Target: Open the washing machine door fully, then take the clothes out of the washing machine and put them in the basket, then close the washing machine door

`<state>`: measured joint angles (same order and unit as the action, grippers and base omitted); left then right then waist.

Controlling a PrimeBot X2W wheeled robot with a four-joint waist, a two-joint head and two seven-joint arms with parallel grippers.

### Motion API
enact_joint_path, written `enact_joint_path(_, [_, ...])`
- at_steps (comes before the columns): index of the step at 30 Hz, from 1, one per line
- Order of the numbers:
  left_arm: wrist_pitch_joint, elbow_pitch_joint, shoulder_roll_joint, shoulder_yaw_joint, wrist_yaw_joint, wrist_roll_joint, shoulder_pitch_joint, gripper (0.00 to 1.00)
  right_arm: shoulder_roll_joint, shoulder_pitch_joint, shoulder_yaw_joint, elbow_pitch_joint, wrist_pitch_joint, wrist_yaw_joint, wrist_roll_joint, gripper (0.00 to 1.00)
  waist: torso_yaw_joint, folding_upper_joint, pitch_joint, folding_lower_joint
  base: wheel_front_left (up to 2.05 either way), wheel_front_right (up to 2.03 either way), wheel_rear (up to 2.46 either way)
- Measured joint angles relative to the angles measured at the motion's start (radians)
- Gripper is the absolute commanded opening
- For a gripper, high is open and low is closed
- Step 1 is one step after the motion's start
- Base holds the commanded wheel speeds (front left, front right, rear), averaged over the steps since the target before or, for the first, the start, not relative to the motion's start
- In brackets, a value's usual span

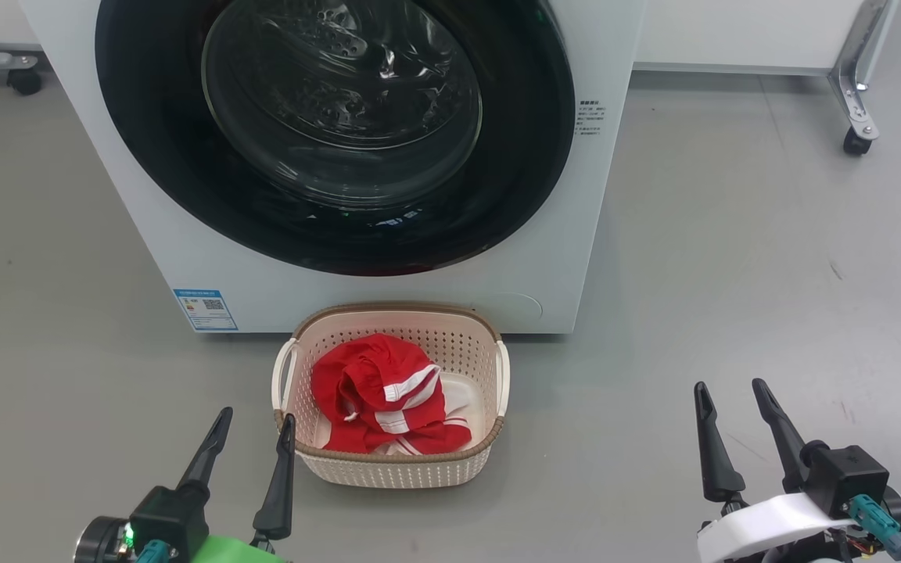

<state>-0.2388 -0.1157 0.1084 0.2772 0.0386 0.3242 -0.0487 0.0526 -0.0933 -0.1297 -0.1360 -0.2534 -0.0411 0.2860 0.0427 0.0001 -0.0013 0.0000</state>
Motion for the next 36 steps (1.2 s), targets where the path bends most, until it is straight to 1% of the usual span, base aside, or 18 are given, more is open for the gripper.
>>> enact_joint_path(34, [0.010, 0.018, 0.002, 0.004, 0.010, 0.001, -0.019, 1.00, -0.004, -0.023, -0.006, 0.020, 0.000, 0.002, -0.007, 1.00, -0.007, 0.0000, -0.016, 0.0000, 0.00, 0.00, 0.00])
enact_joint_path(35, [0.010, 0.018, 0.002, 0.004, 0.010, 0.001, -0.019, 0.00, -0.004, -0.023, -0.006, 0.021, 0.000, 0.002, -0.007, 0.00, -0.007, 0.0000, -0.016, 0.0000, 0.00, 0.00, 0.00])
enact_joint_path(36, [0.010, 0.016, 0.002, 0.005, 0.010, 0.001, -0.019, 0.00, -0.004, -0.023, -0.006, 0.019, 0.000, 0.001, -0.007, 0.00, -0.007, 0.0000, -0.016, 0.0000, 0.00, 0.00, 0.00])
